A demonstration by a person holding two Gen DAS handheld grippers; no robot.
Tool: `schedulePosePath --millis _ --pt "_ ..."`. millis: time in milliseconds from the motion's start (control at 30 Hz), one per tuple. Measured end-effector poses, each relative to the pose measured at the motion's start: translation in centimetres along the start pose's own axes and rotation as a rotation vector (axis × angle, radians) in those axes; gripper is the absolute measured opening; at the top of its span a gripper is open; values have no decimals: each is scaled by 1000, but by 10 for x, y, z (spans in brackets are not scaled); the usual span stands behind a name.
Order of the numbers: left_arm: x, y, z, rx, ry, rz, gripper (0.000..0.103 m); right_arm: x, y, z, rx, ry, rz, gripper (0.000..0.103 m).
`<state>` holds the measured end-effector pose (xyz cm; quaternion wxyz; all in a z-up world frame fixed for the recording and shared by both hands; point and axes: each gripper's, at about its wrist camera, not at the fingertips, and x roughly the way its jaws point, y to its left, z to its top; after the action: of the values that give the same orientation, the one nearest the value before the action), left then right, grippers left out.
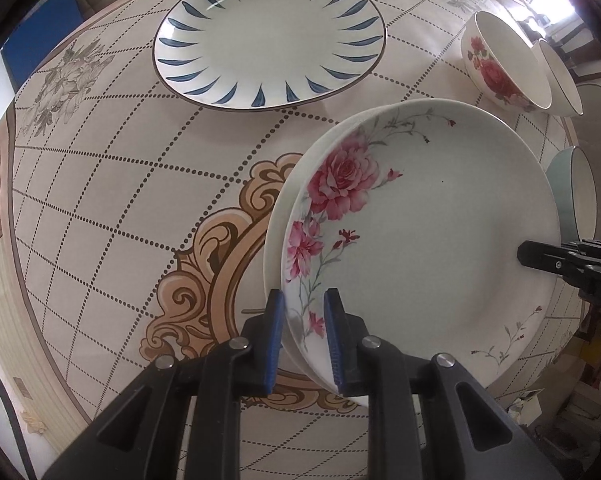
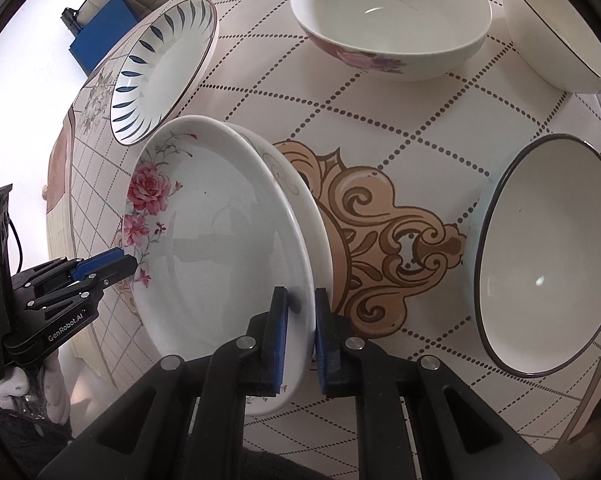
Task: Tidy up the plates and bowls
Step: 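Carry the pink-flower plate over the white plate and lower it on top, then release the pink-flower plate and move to the blue-leaf plate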
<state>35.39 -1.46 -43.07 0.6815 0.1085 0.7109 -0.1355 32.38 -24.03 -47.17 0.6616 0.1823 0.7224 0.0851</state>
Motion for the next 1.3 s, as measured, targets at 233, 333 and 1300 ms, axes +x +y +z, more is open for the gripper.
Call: schedulePosePath --millis 233,333,1300 --pt "-5 -26 -1 43 6 -20 16 0 23 2 -76 -17 -146 13" --pt "-8 -33 -5 33 -4 -7 16 -1 27 4 -72 -20 -180 13" --pt "-63 105 108 -223 -206 -134 84 -45 106 153 -93 -112 117 100"
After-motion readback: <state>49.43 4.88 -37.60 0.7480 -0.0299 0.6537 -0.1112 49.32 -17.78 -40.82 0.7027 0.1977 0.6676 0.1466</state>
